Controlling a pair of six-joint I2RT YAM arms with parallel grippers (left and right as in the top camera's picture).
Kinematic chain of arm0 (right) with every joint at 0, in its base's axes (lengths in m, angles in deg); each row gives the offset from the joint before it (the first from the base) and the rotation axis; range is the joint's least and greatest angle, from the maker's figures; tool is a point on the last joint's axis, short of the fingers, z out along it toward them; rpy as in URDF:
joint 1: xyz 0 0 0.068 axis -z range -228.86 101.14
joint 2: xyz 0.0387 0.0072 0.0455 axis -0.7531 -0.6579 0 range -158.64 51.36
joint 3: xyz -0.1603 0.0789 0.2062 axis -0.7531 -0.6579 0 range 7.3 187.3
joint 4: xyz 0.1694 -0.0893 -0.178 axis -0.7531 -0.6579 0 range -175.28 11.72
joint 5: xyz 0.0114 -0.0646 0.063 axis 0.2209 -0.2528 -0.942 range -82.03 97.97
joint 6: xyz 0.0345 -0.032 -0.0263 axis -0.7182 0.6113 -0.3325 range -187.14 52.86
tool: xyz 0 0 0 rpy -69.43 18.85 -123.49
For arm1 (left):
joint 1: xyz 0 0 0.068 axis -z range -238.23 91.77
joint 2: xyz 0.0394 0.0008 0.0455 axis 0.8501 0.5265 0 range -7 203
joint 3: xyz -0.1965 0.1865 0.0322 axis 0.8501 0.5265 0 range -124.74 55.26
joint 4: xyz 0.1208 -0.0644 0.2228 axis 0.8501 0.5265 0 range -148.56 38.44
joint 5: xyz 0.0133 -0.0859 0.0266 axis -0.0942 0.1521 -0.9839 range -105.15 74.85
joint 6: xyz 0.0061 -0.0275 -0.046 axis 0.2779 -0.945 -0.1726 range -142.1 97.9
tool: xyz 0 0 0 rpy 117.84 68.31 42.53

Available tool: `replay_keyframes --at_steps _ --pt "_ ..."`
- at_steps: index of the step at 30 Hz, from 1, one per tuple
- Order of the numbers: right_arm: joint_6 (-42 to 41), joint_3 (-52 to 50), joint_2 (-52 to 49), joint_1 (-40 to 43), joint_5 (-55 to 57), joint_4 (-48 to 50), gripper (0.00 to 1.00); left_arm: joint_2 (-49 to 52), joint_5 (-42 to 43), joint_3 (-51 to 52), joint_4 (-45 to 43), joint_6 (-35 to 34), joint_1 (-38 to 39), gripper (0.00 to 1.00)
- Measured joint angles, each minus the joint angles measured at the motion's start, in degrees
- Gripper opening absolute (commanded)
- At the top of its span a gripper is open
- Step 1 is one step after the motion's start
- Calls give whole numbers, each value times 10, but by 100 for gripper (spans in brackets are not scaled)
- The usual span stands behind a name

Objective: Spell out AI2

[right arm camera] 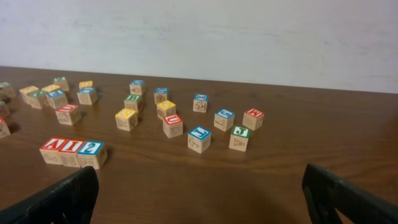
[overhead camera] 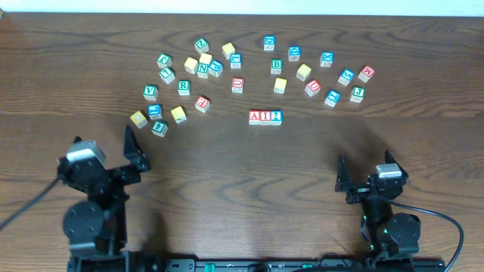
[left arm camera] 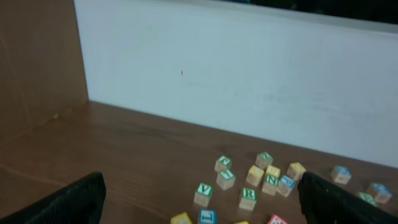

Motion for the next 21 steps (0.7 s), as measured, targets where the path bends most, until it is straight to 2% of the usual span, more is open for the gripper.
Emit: replay_keyframes --at_steps 10,16,21 --pt "0 0 0 0 0 0 99 -123 0 188 -115 4 -4 98" --pt "0 0 0 0 0 0 99 -164 0 243 -115 4 -4 98" --pt "0 0 0 0 0 0 99 -167 0 248 -89 8 -4 98"
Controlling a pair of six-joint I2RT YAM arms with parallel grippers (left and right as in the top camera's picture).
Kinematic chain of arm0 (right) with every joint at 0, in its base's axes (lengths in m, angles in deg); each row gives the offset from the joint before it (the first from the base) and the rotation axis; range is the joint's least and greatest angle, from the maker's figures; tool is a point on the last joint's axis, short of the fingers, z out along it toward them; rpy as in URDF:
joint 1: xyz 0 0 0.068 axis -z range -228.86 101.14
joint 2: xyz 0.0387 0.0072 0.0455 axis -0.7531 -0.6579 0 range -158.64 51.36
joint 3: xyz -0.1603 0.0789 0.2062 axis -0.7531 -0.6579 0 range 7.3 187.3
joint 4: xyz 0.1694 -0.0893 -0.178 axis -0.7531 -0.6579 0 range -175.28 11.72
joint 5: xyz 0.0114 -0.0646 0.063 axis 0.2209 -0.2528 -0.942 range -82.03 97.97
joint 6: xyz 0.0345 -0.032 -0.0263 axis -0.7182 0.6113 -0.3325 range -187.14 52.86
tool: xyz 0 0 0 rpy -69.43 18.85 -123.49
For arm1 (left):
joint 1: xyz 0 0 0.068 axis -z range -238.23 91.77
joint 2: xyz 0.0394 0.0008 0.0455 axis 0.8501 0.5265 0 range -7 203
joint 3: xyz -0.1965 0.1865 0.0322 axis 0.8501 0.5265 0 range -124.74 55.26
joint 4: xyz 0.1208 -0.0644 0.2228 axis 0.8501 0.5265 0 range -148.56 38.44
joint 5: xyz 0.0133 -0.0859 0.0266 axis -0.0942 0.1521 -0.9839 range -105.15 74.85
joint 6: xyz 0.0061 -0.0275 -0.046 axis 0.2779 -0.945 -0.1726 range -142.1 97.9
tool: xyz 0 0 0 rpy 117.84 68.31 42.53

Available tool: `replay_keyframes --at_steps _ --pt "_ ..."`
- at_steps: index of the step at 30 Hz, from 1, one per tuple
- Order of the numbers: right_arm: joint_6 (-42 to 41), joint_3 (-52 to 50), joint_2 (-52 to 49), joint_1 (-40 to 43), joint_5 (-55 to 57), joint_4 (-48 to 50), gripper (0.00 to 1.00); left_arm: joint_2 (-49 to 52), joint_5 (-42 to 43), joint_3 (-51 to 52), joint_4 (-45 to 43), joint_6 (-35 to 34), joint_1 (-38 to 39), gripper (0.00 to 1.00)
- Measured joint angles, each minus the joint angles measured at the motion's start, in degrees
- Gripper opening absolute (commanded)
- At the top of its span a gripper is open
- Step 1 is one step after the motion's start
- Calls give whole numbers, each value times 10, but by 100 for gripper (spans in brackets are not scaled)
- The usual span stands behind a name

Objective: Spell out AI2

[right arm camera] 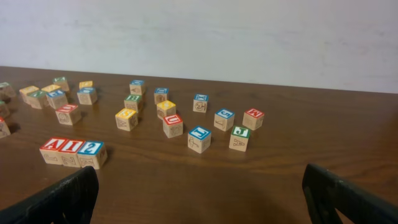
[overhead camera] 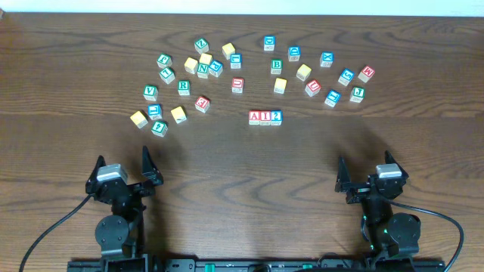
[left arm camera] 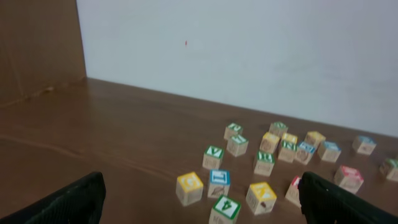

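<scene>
Three wooden letter blocks stand side by side in a row in the middle of the table: red A, red I, blue 2. The right wrist view shows the same row, A, I, 2. My left gripper sits open near the front left, well back from the row, with nothing between its fingers. Open and empty too, my right gripper rests at the front right, its fingers wide apart.
Several loose letter blocks lie scattered across the far half of the table, a left cluster and a right cluster. A yellow block and a green block lie nearest my left gripper. A white wall backs the table.
My left arm has drawn back toward the front edge and turned to face the blocks squarely. The right arm and the AI2 row have not moved.
</scene>
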Motion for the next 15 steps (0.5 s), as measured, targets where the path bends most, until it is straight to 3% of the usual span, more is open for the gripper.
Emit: replay_keyframes --at_steps 5,15 --pt "0 0 0 0 0 0 99 -2 3 -3 50 9 0 98" --pt "0 0 0 0 0 0 99 -2 4 -7 56 13 0 97"
